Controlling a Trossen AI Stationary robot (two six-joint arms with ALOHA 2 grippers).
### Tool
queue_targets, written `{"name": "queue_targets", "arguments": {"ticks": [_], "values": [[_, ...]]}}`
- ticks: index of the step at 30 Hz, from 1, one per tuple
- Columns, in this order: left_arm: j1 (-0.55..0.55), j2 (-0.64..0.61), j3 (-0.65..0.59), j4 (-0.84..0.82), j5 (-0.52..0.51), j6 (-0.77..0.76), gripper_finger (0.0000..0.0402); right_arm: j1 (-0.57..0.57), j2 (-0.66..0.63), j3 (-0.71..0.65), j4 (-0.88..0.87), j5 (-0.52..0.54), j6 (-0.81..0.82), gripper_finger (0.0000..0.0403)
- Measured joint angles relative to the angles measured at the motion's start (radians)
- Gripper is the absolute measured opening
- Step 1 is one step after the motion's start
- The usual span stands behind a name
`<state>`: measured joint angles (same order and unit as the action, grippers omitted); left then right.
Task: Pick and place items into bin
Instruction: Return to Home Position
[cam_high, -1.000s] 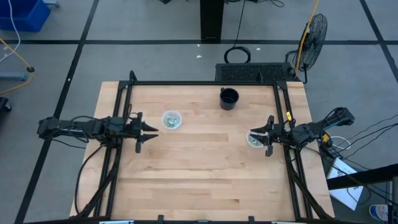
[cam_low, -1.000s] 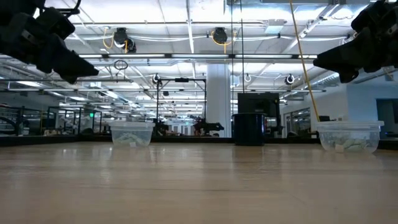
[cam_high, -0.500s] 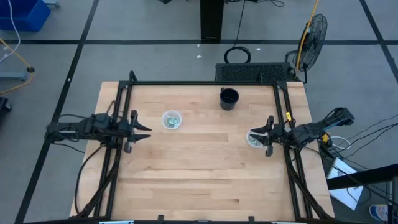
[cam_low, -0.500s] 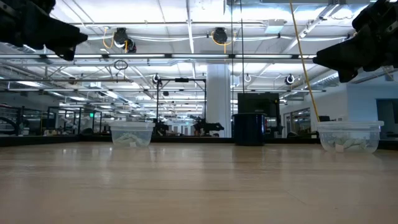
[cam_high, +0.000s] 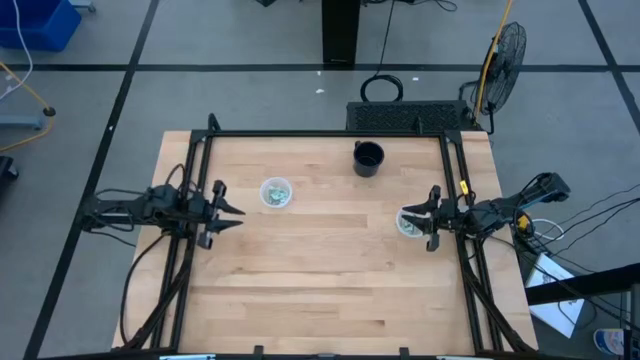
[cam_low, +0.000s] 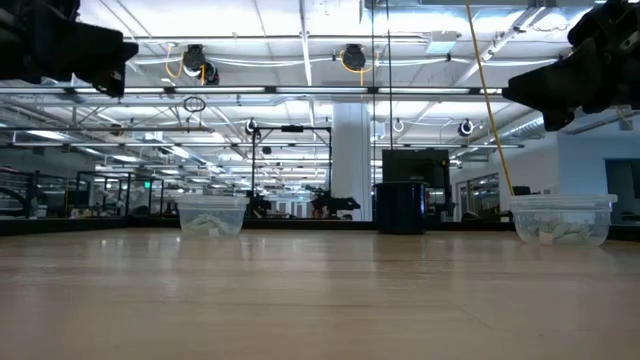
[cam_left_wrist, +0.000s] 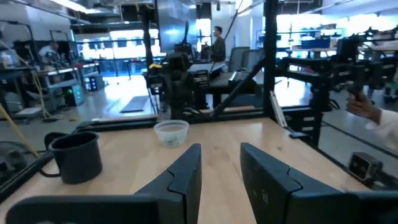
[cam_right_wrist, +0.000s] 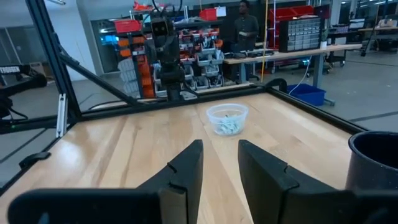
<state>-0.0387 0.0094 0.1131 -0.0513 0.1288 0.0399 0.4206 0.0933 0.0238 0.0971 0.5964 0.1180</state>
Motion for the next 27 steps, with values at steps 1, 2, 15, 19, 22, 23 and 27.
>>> {"name": "queue_targets", "arguments": {"ticks": [1, 2, 15, 19, 22, 23, 27], "values": [[0.0, 0.0, -0.016, 0.017, -0.004, 0.0, 0.0118, 0.0, 0.0, 0.0, 0.0, 0.0, 0.003, 0.0094], [0.0, 0.001, -0.032, 0.027, -0.006, 0.0, 0.0118, 0.0, 0.0, 0.0, 0.0, 0.0, 0.01, 0.0094], [0.0, 0.003, -0.103, 0.102, 0.003, -0.075, 0.0118, 0.0, 0.0, -0.002, 0.005, -0.265, -0.046, 0.0095], [0.0, 0.008, -0.103, 0.084, 0.001, -0.075, 0.0118, 0.0, 0.001, -0.005, -0.031, -0.277, -0.043, 0.0094], [0.0, 0.011, -0.103, 0.082, -0.011, -0.063, 0.0118, 0.0, 0.013, -0.005, -0.035, -0.288, -0.038, 0.0095], [0.0, 0.011, -0.103, 0.08, -0.023, -0.044, 0.0118, 0.0, 0.015, -0.005, -0.035, -0.288, -0.039, 0.0095], [0.0, 0.012, -0.103, 0.069, -0.081, 0.003, 0.0118, 0.0, 0.031, -0.005, -0.04, -0.288, -0.056, 0.0095]]}}
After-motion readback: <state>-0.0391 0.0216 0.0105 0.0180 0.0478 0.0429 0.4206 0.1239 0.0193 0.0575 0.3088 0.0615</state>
